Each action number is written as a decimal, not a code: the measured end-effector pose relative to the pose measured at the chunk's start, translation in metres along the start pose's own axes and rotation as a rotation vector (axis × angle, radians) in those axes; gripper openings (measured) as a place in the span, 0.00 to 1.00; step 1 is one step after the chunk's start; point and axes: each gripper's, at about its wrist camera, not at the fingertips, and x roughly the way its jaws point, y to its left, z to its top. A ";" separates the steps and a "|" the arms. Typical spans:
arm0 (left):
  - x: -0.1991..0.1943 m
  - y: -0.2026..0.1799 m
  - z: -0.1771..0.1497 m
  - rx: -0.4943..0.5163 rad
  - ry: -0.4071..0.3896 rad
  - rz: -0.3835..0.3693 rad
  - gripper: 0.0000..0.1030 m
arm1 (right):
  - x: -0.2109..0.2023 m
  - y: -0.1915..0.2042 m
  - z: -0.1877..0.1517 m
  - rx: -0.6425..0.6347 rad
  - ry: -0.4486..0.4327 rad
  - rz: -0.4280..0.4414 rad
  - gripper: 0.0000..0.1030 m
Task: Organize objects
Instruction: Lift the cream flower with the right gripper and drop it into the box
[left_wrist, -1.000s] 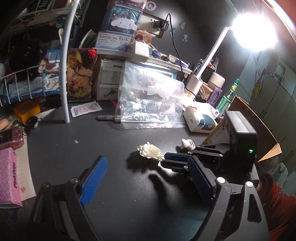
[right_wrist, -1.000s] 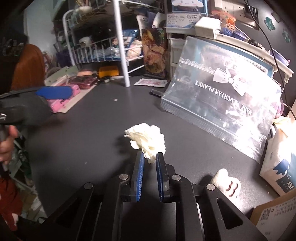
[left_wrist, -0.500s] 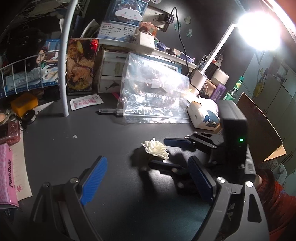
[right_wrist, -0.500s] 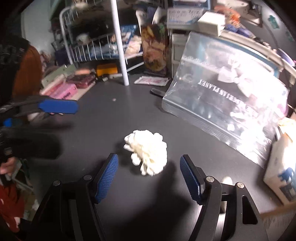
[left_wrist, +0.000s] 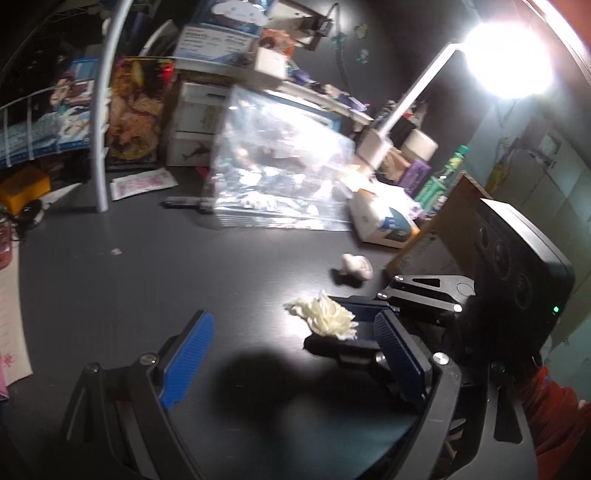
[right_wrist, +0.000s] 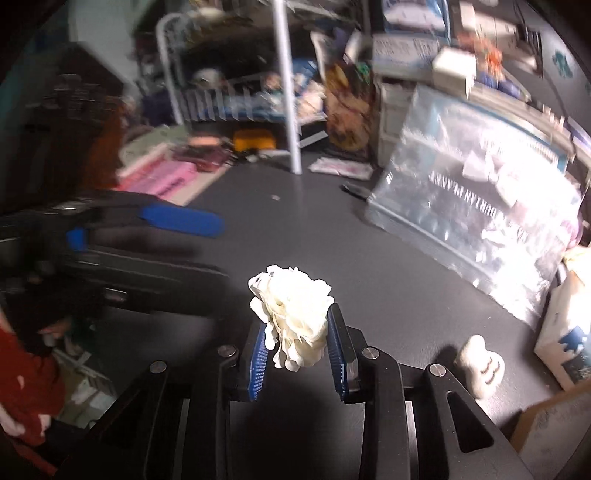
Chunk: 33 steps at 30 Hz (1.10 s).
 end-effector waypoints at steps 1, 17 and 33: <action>0.000 -0.005 0.000 0.007 0.000 -0.021 0.84 | -0.008 0.004 0.000 -0.011 -0.015 0.002 0.24; -0.046 -0.106 0.048 0.202 -0.029 -0.185 0.31 | -0.129 0.037 0.017 -0.108 -0.184 -0.124 0.24; 0.028 -0.211 0.110 0.336 0.086 -0.324 0.30 | -0.215 -0.041 0.006 -0.015 -0.175 -0.336 0.24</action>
